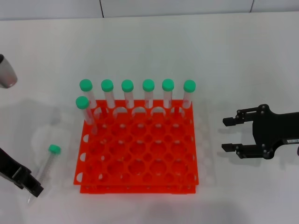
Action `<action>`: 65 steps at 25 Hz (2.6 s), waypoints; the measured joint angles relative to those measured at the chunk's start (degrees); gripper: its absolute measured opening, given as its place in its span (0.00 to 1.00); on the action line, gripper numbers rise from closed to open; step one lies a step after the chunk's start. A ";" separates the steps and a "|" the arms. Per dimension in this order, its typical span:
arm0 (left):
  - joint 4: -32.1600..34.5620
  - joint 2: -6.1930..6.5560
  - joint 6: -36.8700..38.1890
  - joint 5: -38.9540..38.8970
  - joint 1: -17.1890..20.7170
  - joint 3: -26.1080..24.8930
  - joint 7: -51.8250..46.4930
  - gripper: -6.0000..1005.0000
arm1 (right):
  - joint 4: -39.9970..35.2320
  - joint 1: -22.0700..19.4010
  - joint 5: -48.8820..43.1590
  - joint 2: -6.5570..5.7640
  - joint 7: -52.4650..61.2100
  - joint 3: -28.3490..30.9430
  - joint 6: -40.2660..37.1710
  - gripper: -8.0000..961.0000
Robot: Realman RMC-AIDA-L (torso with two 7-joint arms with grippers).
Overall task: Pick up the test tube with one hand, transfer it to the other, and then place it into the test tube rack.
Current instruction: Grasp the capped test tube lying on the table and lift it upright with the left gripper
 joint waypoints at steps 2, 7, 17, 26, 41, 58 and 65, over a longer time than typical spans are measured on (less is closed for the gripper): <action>-0.55 -0.21 -0.27 0.56 -0.09 0.40 0.00 0.64 | 0.00 0.01 0.01 0.05 0.00 0.00 0.01 0.60; -2.89 -0.39 -1.11 1.12 -0.74 1.15 0.00 0.53 | 0.00 0.04 0.00 0.06 -0.03 -0.11 -0.17 0.59; -3.43 -0.43 -2.23 1.13 -1.28 1.56 -0.56 0.48 | 0.00 -0.12 -0.06 0.03 -0.04 -0.02 -0.41 0.51; -3.40 -0.87 -3.16 1.10 -1.35 3.88 -0.65 0.32 | 0.00 -0.34 -0.02 0.03 0.02 0.00 -0.26 0.51; -2.48 -0.49 -3.90 1.21 -0.68 2.85 -1.17 0.19 | 0.00 0.01 0.15 0.13 0.02 0.05 0.08 0.51; 17.95 -1.60 -3.21 -1.84 10.21 -6.86 2.48 0.19 | -0.79 0.09 0.25 0.12 0.76 0.85 -0.45 0.51; 24.02 -1.79 -5.63 -11.02 15.36 -9.08 6.61 0.19 | -0.88 0.02 0.90 0.12 0.92 1.85 -1.27 0.51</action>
